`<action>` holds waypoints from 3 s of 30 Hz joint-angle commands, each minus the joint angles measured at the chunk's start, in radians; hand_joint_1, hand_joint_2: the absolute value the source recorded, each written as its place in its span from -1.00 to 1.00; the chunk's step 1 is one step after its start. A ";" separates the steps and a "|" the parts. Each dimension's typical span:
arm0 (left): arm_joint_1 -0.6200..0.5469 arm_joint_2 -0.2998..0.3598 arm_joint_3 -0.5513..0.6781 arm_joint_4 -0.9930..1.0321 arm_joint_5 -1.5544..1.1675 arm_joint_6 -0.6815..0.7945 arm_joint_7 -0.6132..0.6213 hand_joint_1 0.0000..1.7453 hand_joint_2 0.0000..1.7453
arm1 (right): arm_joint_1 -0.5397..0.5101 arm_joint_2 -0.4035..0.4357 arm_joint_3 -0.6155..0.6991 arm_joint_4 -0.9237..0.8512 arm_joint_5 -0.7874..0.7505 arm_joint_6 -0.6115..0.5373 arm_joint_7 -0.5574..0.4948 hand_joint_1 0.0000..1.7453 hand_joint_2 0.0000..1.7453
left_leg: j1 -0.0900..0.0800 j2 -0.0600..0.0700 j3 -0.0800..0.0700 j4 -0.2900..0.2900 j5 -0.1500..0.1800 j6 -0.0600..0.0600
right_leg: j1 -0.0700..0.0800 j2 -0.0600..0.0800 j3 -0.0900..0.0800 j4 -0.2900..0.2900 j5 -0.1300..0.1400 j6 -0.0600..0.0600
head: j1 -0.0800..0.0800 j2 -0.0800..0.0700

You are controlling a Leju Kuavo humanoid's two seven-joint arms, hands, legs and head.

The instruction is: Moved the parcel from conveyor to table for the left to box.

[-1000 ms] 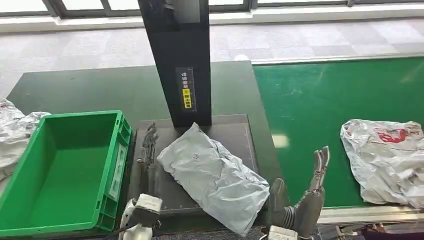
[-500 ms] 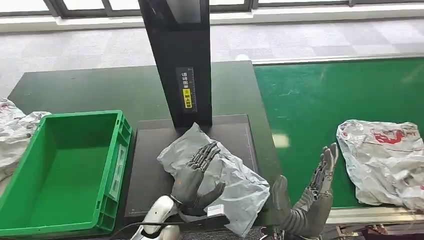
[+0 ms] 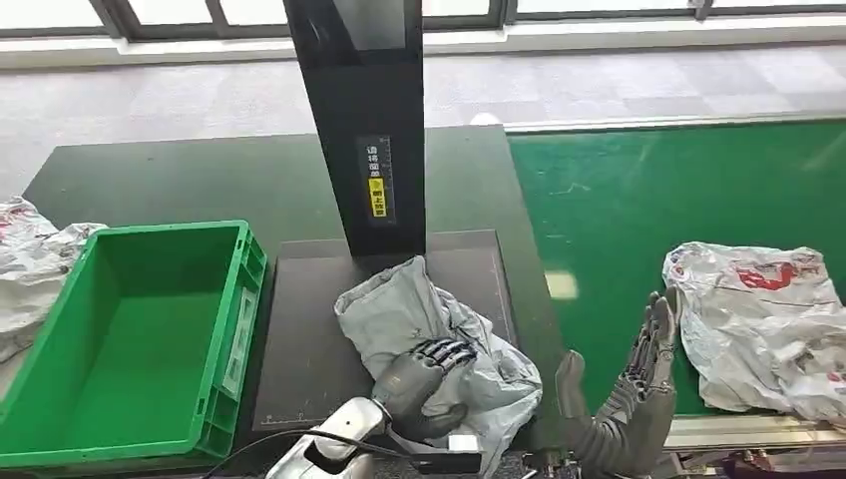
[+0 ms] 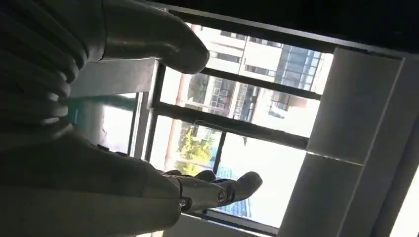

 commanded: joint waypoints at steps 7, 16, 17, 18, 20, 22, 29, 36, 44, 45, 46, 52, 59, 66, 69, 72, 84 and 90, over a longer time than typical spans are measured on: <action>0.112 0.027 0.088 -0.190 -0.099 0.289 0.001 1.00 1.00 | 0.017 -0.040 0.039 -0.008 0.007 -0.025 0.002 -1.00 1.00 | 0.000 0.007 0.006 -0.003 0.000 0.002 | -0.001 0.003 0.006 -0.004 0.002 0.001 | 0.000 0.000; 0.226 0.021 0.188 -0.520 -0.023 0.435 -0.110 1.00 1.00 | 0.048 -0.034 0.051 -0.023 0.017 -0.046 0.002 -1.00 1.00 | 0.000 0.003 0.011 0.001 -0.003 -0.002 | 0.000 0.004 0.000 0.001 -0.002 0.000 | 0.000 0.000; 0.226 0.021 0.188 -0.520 -0.023 0.435 -0.110 1.00 1.00 | 0.048 -0.034 0.051 -0.023 0.017 -0.046 0.002 -1.00 1.00 | 0.000 0.004 0.011 0.000 -0.004 -0.002 | 0.001 0.004 0.000 0.001 -0.002 -0.001 | 0.000 0.000; 0.265 -0.021 0.266 -0.633 -0.001 0.435 -0.201 1.00 1.00 | 0.041 -0.031 0.052 -0.016 0.014 -0.046 0.002 -1.00 1.00 | -0.001 0.003 0.011 0.000 -0.003 -0.002 | 0.000 0.003 0.000 0.001 -0.002 0.000 | 0.000 0.000; 0.302 -0.106 0.396 -0.732 0.038 0.435 -0.388 1.00 1.00 | 0.033 -0.028 0.054 -0.010 0.009 -0.046 0.002 -1.00 1.00 | 0.000 0.002 0.009 0.001 -0.003 -0.001 | 0.000 0.003 -0.001 0.001 -0.002 0.000 | 0.000 0.000; 0.324 -0.111 0.425 -0.795 0.087 0.435 -0.444 1.00 1.00 | 0.028 -0.027 0.055 -0.006 0.004 -0.046 0.002 -1.00 1.00 | 0.001 0.004 0.006 0.003 -0.003 -0.001 | 0.001 0.004 -0.004 0.002 -0.001 0.000 | 0.000 0.000; 0.366 -0.111 0.468 -0.942 0.159 0.435 -0.511 1.00 1.00 | 0.013 -0.028 0.055 0.006 -0.014 -0.046 0.002 -1.00 1.00 | 0.000 0.005 0.004 0.001 -0.003 -0.001 | 0.000 0.005 -0.004 0.001 -0.002 0.000 | 0.000 0.000; 0.367 -0.111 0.552 -1.107 0.380 0.435 -0.569 1.00 1.00 | 0.022 -0.021 0.049 0.009 -0.014 -0.046 0.002 -1.00 1.00 | 0.001 0.006 0.003 0.002 -0.004 -0.001 | 0.001 0.005 -0.004 0.001 -0.001 0.000 | 0.000 0.000; 0.346 -0.059 0.584 -1.192 0.600 0.435 -0.569 1.00 1.00 | 0.033 -0.026 0.046 -0.003 -0.051 -0.046 0.002 -1.00 1.00 | 0.000 0.003 0.006 0.001 -0.003 -0.001 | 0.000 0.003 -0.004 0.001 -0.002 0.000 | 0.000 0.000; 0.346 -0.059 0.584 -1.192 0.600 0.435 -0.569 1.00 1.00 | 0.033 -0.026 0.046 -0.003 -0.051 -0.046 0.002 -1.00 1.00 | 0.000 0.004 0.006 0.001 -0.003 -0.001 | 0.000 0.004 -0.004 0.001 -0.001 0.000 | 0.000 0.000; 0.346 -0.059 0.584 -1.192 0.600 0.435 -0.569 1.00 1.00 | 0.033 -0.026 0.046 -0.003 -0.051 -0.046 0.002 -1.00 1.00 | 0.000 0.004 0.007 0.001 -0.003 -0.001 | 0.000 0.004 -0.004 0.001 -0.001 0.000 | 0.000 0.000; 0.314 -0.038 0.605 -1.229 0.693 0.435 -0.569 1.00 1.00 | 0.005 -0.034 0.054 0.016 -0.061 -0.046 0.002 -1.00 1.00 | 0.001 0.004 0.006 0.001 -0.002 -0.001 | 0.000 0.003 -0.004 0.000 -0.001 0.000 | 0.000 0.000; 0.098 0.059 0.861 -1.256 0.798 0.435 -0.569 1.00 1.00 | -0.026 -0.031 0.033 0.041 -0.130 -0.046 0.002 -1.00 1.00 | 0.001 0.003 0.006 0.001 -0.002 -0.002 | 0.001 0.003 -0.004 0.001 -0.001 -0.001 | 0.000 0.000; -0.142 0.168 1.023 -0.939 0.681 0.435 -0.569 1.00 1.00 | -0.052 -0.025 0.014 0.054 -0.152 -0.006 0.002 -1.00 1.00 | 0.000 0.000 0.007 -0.001 0.001 -0.004 | 0.003 0.000 -0.003 0.000 0.001 -0.002 | 0.000 0.000; -0.143 0.187 1.078 -0.906 0.641 0.435 -0.569 1.00 1.00 | -0.056 -0.023 0.008 0.068 -0.158 0.001 0.002 -1.00 1.00 | 0.000 0.003 0.007 -0.002 0.003 -0.004 | 0.003 0.001 -0.004 -0.001 0.003 -0.003 | 0.000 0.000; -0.146 0.173 1.148 -0.830 0.559 0.435 -0.569 1.00 1.00 | -0.051 -0.031 0.009 0.077 -0.160 -0.004 0.002 -1.00 1.00 | 0.001 0.005 0.008 -0.003 0.003 -0.005 | 0.003 0.004 -0.004 -0.002 0.004 -0.004 | 0.000 0.000; -0.094 0.133 1.103 -0.581 0.505 0.435 -0.561 1.00 1.00 | -0.018 -0.038 0.001 0.099 -0.151 -0.017 0.002 -1.00 1.00 | 0.001 0.002 0.008 -0.001 0.001 -0.005 | 0.002 0.002 -0.003 -0.001 0.002 -0.003 | 0.000 0.000; -0.094 0.133 1.103 -0.581 0.505 0.435 -0.561 1.00 1.00 | -0.018 -0.038 0.001 0.099 -0.151 -0.017 0.002 -1.00 1.00 | 0.001 0.003 0.007 -0.002 0.002 -0.005 | 0.003 0.001 -0.005 -0.001 0.002 -0.004 | 0.000 0.000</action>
